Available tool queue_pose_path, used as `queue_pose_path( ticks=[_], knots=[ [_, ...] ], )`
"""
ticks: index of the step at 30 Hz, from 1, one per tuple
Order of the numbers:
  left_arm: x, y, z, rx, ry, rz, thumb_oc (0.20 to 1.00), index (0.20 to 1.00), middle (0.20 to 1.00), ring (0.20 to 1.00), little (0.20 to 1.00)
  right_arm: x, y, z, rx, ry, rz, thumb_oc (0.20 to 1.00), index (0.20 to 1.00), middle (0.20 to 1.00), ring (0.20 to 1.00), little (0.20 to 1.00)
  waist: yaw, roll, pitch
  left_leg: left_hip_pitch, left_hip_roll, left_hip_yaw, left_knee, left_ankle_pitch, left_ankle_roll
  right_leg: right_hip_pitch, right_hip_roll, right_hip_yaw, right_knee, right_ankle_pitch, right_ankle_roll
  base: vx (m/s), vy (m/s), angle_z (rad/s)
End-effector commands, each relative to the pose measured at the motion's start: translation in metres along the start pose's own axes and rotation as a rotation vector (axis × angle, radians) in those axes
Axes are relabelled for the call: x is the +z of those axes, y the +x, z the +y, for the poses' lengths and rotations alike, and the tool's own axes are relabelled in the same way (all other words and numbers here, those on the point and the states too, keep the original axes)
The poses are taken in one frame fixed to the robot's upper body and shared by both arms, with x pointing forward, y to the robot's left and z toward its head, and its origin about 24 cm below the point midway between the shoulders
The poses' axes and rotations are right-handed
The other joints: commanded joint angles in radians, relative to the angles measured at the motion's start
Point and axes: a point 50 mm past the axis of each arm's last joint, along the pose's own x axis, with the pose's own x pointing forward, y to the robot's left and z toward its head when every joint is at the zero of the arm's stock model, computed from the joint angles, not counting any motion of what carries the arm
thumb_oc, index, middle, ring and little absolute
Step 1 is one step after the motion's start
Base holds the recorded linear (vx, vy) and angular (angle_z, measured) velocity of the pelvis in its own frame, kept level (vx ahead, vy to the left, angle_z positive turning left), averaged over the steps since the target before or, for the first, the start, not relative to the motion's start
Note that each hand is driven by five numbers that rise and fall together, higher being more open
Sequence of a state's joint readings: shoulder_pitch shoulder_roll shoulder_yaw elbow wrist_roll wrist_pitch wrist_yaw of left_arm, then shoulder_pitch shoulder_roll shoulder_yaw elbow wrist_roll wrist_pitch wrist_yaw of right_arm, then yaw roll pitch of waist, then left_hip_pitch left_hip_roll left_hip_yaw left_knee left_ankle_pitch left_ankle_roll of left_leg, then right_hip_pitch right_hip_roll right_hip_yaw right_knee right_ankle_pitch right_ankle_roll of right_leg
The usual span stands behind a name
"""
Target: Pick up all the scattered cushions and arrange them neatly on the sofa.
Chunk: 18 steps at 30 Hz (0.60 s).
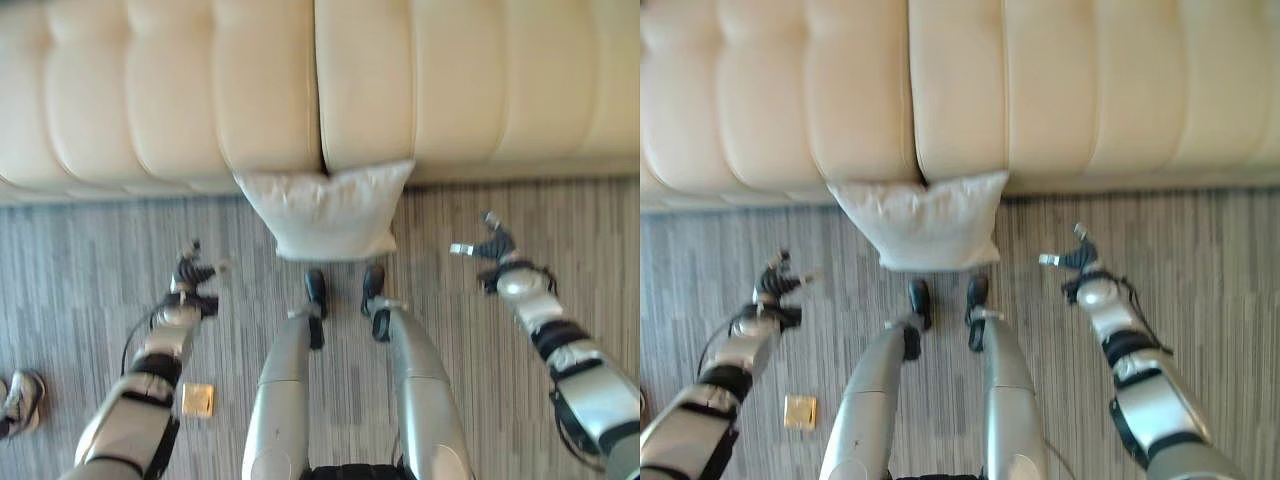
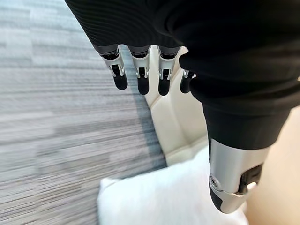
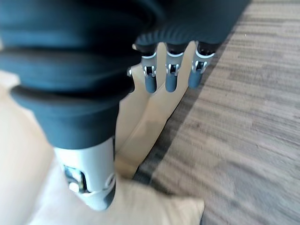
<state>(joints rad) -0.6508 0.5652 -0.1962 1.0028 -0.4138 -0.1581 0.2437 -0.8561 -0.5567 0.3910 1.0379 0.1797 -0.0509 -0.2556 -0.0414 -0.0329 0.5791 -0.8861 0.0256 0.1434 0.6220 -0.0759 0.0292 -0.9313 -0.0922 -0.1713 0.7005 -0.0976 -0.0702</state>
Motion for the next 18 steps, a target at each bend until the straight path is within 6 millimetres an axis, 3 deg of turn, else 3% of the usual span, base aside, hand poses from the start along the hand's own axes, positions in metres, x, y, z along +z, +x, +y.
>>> queue_pose_path(
  ticks=[1,5,6,7,10,11,12,13,14,15,18],
  knots=[
    [0.008,0.005,0.024,0.115,-0.086,-0.023,1.000,1.000,1.000,1.000,1.000,-0.014,0.001,-0.023,-0.118,0.051,0.067,1.000,1.000,1.000,1.000,1.000,-0.003,0.007,-0.084,-0.104,0.037,0.001,0.134,-0.129,-0.047,-0.085,-0.009,0.060,0.037,-0.065,0.112,-0.11,-0.024,-0.01],
    [0.056,0.021,0.030,0.137,-0.099,-0.106,1.000,1.000,1.000,1.000,1.000,0.029,0.017,-0.053,-0.220,0.110,0.012,1.000,1.000,1.000,1.000,1.000,0.000,0.022,-0.065,-0.294,0.032,-0.006,0.240,-0.141,-0.038,-0.265,-0.011,0.070,0.140,-0.079,0.103,-0.04,0.003,-0.03],
    [0.057,0.021,0.030,0.138,-0.101,-0.109,1.000,1.000,1.000,1.000,1.000,0.030,0.018,-0.053,-0.222,0.112,0.010,1.000,1.000,1.000,1.000,1.000,0.000,0.023,-0.067,-0.302,0.033,-0.007,0.244,-0.142,-0.038,-0.273,-0.012,0.070,0.144,-0.080,0.103,-0.02,-0.021,0.04],
    [0.083,0.027,0.029,0.132,-0.091,-0.161,1.000,1.000,1.000,1.000,1.000,0.053,0.022,-0.062,-0.253,0.138,-0.025,1.000,1.000,1.000,1.000,1.000,0.006,0.028,-0.062,-0.370,0.024,-0.006,0.276,-0.145,-0.034,-0.340,-0.010,0.072,0.176,-0.086,0.100,-0.02,-0.029,0.06],
    [0.128,0.030,0.017,0.093,-0.069,-0.273,1.000,1.000,1.000,1.000,1.000,0.094,0.026,-0.069,-0.277,0.189,-0.114,1.000,1.000,1.000,1.000,1.000,0.014,0.044,-0.060,-0.476,0.019,-0.018,0.329,-0.150,-0.026,-0.441,-0.023,0.078,0.231,-0.094,0.097,-0.01,-0.012,0.02],
    [0.129,0.030,0.016,0.094,-0.070,-0.275,1.000,1.000,1.000,1.000,1.000,0.095,0.026,-0.069,-0.278,0.190,-0.115,1.000,1.000,1.000,1.000,1.000,0.015,0.045,-0.061,-0.482,0.019,-0.018,0.332,-0.150,-0.025,-0.447,-0.023,0.078,0.234,-0.095,0.097,0.00,-0.001,0.06],
    [0.151,0.029,0.006,0.056,-0.034,-0.338,1.000,1.000,1.000,1.000,1.000,0.122,0.025,-0.058,-0.248,0.191,-0.194,1.000,1.000,1.000,1.000,1.000,0.019,0.052,-0.063,-0.521,0.014,-0.029,0.351,-0.150,-0.023,-0.484,-0.027,0.082,0.256,-0.097,0.095,0.00,0.004,0.07],
    [0.152,0.029,0.006,0.057,-0.034,-0.340,1.000,1.000,1.000,1.000,1.000,0.122,0.025,-0.058,-0.249,0.192,-0.195,1.000,1.000,1.000,1.000,1.000,0.020,0.051,-0.063,-0.525,0.014,-0.029,0.354,-0.150,-0.023,-0.488,-0.027,0.082,0.258,-0.098,0.095,0.01,-0.014,0.07],
    [0.170,0.026,-0.007,0.022,-0.007,-0.394,1.000,1.000,1.000,1.000,1.000,0.146,0.023,-0.046,-0.220,0.183,-0.269,1.000,1.000,1.000,1.000,1.000,0.027,0.057,-0.072,-0.551,0.011,-0.030,0.367,-0.151,-0.017,-0.514,-0.028,0.083,0.273,-0.100,0.092,0.02,-0.018,0.04],
    [0.170,0.026,-0.007,0.022,-0.007,-0.395,1.000,1.000,1.000,1.000,1.000,0.146,0.023,-0.046,-0.221,0.184,-0.269,1.000,1.000,1.000,1.000,1.000,0.027,0.057,-0.073,-0.554,0.011,-0.030,0.369,-0.151,-0.017,-0.517,-0.028,0.083,0.275,-0.100,0.092,0.02,-0.005,0.05],
    [0.205,0.015,-0.032,-0.044,0.035,-0.523,1.000,1.000,1.000,1.000,1.000,0.186,0.012,-0.020,-0.146,0.217,-0.407,1.000,1.000,1.000,1.000,1.000,0.038,0.067,-0.091,-0.578,0.002,-0.035,0.377,-0.149,-0.008,-0.543,-0.028,0.086,0.292,-0.099,0.089,0.02,0.002,0.07]
  ],
)
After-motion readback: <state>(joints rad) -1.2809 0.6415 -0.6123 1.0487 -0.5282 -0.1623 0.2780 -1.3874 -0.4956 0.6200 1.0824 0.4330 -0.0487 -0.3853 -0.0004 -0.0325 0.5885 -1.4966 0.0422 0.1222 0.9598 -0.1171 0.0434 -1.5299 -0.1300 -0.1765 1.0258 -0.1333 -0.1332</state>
